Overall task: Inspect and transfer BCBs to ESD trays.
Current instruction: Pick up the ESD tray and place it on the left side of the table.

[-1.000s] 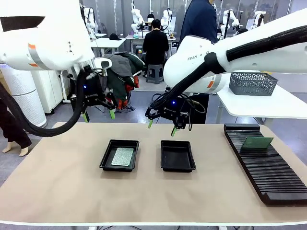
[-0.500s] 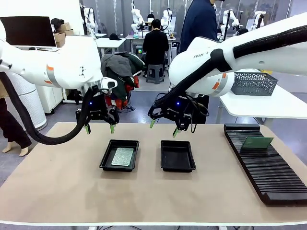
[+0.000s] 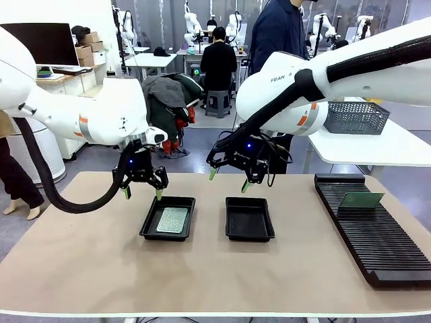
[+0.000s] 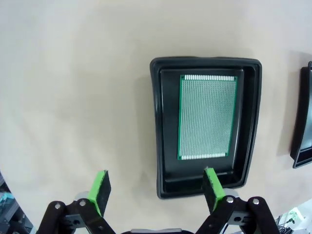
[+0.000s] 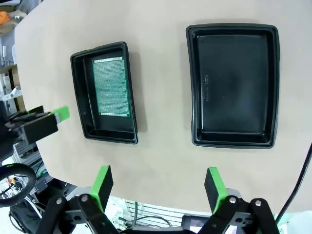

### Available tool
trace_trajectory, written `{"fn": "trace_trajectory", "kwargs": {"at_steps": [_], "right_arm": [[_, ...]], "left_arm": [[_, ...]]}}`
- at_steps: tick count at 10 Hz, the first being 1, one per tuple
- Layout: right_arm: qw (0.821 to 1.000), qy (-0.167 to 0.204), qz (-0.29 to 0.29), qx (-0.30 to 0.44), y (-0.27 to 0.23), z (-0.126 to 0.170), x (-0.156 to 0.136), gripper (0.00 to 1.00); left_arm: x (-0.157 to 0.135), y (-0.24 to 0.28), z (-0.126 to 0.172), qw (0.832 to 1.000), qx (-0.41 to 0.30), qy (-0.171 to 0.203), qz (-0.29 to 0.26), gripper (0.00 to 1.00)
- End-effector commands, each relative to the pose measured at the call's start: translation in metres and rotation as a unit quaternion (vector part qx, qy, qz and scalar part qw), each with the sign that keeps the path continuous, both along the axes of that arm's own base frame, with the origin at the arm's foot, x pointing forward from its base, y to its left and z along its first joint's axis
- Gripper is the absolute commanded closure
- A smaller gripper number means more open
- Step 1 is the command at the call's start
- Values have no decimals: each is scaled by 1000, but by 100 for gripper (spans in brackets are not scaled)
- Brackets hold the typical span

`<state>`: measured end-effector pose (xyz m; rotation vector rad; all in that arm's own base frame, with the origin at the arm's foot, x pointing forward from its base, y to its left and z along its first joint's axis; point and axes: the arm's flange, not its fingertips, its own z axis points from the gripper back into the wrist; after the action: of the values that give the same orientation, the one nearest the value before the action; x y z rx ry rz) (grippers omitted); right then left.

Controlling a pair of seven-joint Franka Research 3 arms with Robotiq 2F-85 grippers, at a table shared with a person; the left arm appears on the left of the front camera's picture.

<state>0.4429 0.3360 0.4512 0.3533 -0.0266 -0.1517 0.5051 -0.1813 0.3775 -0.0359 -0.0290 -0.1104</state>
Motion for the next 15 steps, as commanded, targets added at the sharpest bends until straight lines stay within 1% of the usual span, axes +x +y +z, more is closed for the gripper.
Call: {"fn": "trace_trajectory", "kwargs": {"at_steps": [1, 4, 6, 10, 11, 15], "right_arm": [[1000, 0, -4, -7, 1, 1, 3, 0], [1000, 0, -4, -7, 1, 1, 3, 0], [1000, 0, -4, -7, 1, 1, 3, 0], [1000, 0, -4, -7, 1, 1, 3, 0], [1000, 0, -4, -7, 1, 1, 3, 0], [1000, 0, -4, -7, 1, 1, 3, 0]], "left_arm": [[16, -2, -15, 1000, -2, -8, -27, 0], [27, 1, -41, 998, -3, 0, -55, 0], [32, -1, -53, 997, -1, 4, -74, 0], [37, -9, -67, 998, 16, 12, -60, 0], [38, -9, -68, 999, 18, 11, -46, 0], [33, -13, -74, 999, 16, 18, -21, 0]]}}
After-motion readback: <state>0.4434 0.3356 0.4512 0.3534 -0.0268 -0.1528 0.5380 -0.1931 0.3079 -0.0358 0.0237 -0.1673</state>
